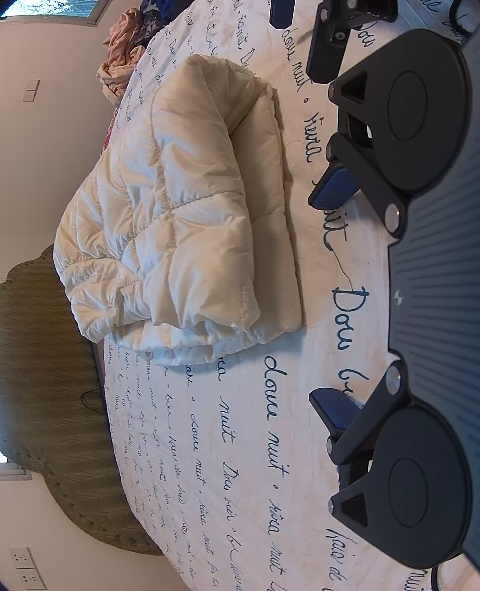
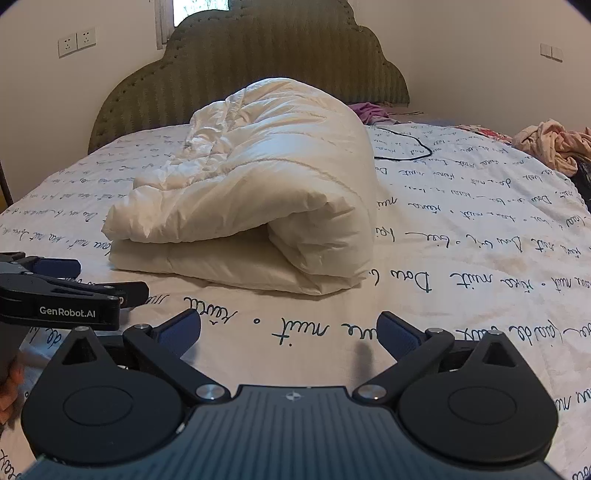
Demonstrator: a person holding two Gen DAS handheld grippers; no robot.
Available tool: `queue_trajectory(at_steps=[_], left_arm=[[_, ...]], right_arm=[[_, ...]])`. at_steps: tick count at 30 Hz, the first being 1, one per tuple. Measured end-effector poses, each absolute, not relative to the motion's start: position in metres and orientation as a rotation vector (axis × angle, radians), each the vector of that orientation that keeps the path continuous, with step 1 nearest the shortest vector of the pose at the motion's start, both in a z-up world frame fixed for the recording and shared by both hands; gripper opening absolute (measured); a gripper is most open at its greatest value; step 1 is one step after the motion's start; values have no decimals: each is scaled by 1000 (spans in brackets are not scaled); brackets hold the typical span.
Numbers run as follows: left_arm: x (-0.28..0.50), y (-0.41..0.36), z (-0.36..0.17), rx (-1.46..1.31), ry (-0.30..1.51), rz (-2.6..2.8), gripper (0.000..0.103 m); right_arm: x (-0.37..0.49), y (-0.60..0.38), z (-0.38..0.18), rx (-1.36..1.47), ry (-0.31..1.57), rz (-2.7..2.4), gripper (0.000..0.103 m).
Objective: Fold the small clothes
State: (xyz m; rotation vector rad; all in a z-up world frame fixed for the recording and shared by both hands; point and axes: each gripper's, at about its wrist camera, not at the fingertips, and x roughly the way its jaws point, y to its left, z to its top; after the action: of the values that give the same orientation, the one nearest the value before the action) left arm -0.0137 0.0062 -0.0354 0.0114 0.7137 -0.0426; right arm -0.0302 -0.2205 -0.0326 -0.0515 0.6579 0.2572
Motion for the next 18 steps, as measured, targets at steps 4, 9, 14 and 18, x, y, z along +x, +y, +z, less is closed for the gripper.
queue_trajectory(at_steps=[4,9,14,18], left_arm=[[-15,9,-40,-3,720,-41,103],[-15,8,-43,9,717,-36,103],[-16,5,-46,40,712,-29,103],[-17,4,-48,49,708,-27,103]], right_arm=[[-27,-224,-37,-28,681,256,103],[-26,-223,-41,-36,688,257,103],[-23,-223,-41,-16,688,254,103],[-19,-226,-45,12,699,239,103]])
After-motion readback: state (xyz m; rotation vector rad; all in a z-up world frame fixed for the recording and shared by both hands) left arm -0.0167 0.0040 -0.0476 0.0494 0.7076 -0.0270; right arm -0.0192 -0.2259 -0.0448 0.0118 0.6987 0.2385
